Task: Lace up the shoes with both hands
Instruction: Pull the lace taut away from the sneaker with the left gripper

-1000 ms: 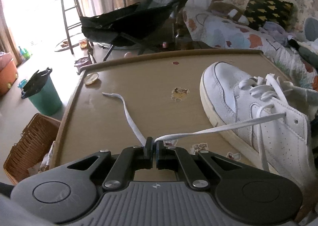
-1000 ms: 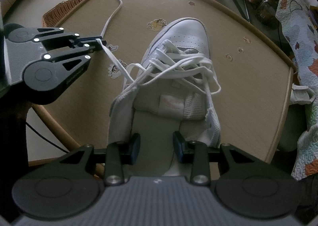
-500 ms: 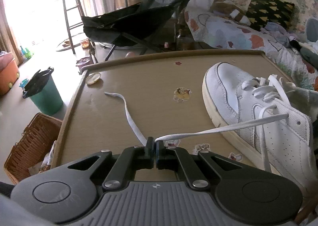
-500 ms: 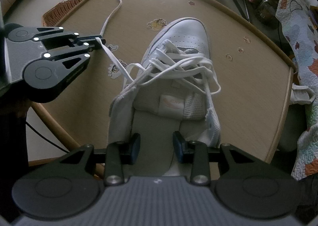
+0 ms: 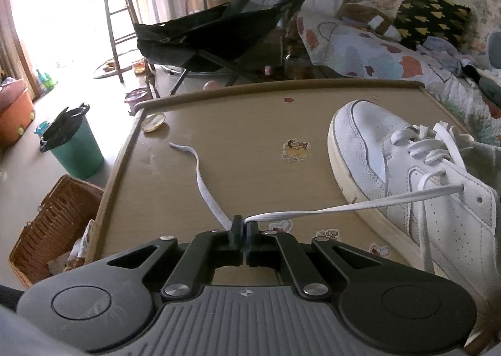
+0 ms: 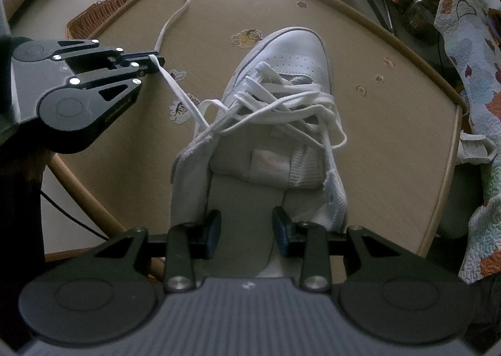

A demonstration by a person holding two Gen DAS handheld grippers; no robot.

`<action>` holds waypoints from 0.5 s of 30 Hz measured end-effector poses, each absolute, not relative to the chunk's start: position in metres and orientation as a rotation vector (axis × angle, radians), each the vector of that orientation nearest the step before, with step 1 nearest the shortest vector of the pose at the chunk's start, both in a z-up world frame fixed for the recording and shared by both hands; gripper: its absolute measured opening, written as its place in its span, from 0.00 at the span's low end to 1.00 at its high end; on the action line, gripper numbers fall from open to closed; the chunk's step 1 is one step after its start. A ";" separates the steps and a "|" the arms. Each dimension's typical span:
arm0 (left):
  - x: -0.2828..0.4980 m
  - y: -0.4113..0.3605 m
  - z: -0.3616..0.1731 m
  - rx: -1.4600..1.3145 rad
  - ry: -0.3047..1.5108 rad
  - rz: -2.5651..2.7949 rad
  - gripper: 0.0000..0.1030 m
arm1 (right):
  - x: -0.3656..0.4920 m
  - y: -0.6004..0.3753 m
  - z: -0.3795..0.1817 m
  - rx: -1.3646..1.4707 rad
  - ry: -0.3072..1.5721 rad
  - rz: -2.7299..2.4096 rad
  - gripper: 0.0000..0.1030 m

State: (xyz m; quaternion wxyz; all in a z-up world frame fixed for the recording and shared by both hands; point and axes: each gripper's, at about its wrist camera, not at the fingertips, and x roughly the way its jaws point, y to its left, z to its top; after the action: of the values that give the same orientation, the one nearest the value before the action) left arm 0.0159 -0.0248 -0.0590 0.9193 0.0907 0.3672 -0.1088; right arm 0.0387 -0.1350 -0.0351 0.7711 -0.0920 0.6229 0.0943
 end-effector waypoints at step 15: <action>0.015 -0.018 -0.064 0.107 0.763 -0.252 0.06 | 0.018 -0.177 0.034 -0.012 1.226 0.312 0.39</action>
State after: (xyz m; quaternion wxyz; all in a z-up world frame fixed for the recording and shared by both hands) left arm 0.0152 -0.0176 -0.0635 0.9190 0.0519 0.3711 -0.1227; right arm 0.0177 -0.1766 0.0341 0.8064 -0.0056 0.5730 0.1460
